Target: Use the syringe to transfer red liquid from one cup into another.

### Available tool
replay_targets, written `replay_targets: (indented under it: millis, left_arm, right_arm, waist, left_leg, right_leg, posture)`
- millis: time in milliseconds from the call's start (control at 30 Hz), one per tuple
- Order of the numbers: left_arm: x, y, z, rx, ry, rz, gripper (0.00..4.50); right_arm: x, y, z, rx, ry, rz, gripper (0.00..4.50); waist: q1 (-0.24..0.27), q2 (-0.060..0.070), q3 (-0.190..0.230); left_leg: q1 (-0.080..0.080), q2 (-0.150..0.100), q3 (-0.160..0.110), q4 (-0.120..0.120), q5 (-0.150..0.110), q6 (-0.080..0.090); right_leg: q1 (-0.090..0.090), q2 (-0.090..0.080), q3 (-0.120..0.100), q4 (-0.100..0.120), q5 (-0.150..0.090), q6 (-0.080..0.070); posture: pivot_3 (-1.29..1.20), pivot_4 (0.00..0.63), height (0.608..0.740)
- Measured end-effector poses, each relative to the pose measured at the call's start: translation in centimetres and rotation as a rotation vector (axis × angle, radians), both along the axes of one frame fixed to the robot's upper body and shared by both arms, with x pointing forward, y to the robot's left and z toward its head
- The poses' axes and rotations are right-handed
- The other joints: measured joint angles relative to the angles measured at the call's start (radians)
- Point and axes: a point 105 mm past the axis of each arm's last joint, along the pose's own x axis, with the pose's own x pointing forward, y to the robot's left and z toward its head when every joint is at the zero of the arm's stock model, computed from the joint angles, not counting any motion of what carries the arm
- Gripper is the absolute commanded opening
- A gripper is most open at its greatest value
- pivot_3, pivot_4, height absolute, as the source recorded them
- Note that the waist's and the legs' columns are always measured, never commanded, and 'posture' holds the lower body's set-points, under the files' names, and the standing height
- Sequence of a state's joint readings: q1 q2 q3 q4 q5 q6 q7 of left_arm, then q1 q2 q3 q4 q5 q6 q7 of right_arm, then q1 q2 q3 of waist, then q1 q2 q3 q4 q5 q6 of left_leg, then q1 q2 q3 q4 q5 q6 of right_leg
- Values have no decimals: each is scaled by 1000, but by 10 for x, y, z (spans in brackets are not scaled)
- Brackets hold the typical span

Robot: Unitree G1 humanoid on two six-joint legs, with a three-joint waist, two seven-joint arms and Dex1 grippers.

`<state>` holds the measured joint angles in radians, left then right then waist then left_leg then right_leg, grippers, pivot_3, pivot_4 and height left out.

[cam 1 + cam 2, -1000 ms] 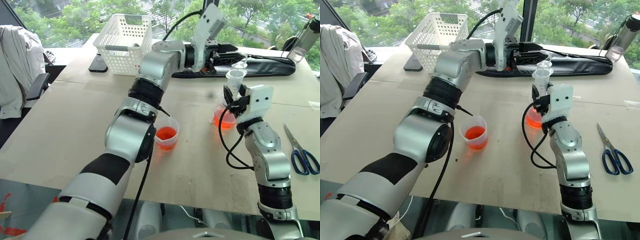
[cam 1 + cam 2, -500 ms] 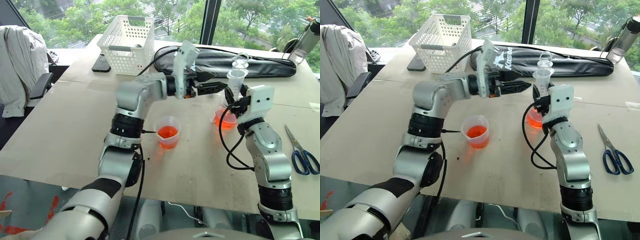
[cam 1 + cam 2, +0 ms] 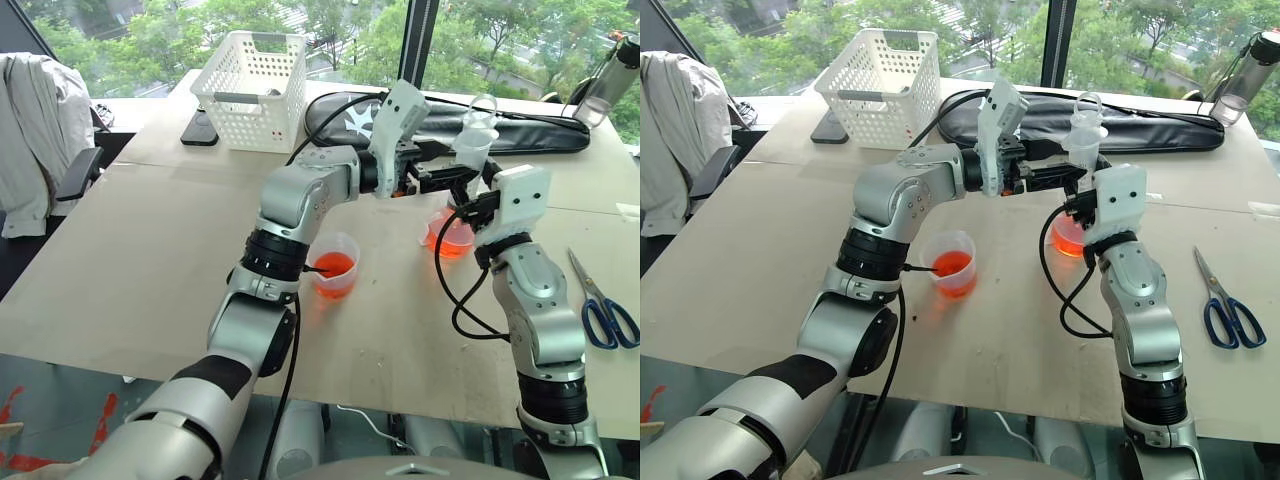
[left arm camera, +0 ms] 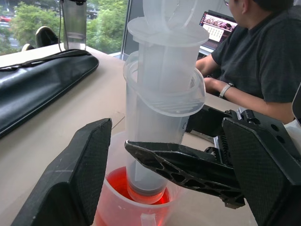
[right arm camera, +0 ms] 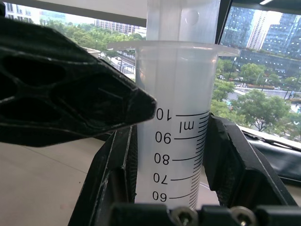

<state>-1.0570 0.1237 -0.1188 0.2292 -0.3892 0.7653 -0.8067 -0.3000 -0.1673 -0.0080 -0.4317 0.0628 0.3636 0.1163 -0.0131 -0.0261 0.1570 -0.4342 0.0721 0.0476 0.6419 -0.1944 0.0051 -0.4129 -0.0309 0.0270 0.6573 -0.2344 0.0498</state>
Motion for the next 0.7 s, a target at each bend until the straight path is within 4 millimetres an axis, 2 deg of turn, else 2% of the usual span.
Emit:
replay_targets:
  millis: [167,267,300,400,533,700]
  left_arm:
    - [2,9,7,-15,-24,17,3802]
    - [4,28,21,-48,-53,45,3802]
    - [6,41,26,-58,-63,76,3802]
    - [9,61,30,-90,-51,118,3802]
    - [7,75,32,-128,-25,146,3802]
    - [5,95,35,-161,-25,203,3802]
  right_arm:
    - [1,2,14,44,-38,10,1511]
    - [-3,0,29,77,-84,21,1511]
    - [-4,-1,31,73,-91,23,1511]
    - [-3,-4,29,75,-77,21,1511]
    - [-3,-6,29,95,-68,38,1511]
    - [1,-17,32,120,-62,25,1511]
  waist:
    - [-3,0,0]
    - [-3,0,0]
    - [-3,0,0]
    - [-2,0,0]
    - [1,0,0]
    - [-1,0,0]
  left_leg:
    - [0,0,0,0,0,0]
    - [0,0,0,-1,0,0]
    - [0,1,0,-2,0,0]
    - [0,0,0,-1,0,0]
    - [0,0,0,-1,0,0]
    - [0,0,0,-1,0,0]
  right_leg:
    - [0,0,0,0,0,0]
    - [0,0,0,0,0,0]
    - [0,0,0,0,0,0]
    - [0,0,0,0,0,0]
    - [0,-1,0,0,0,0]
    - [0,-1,0,1,0,0]
  posture:
    - [0,150,724]
    - [0,150,724]
    - [0,150,724]
    - [0,150,724]
    - [0,150,724]
    - [0,150,724]
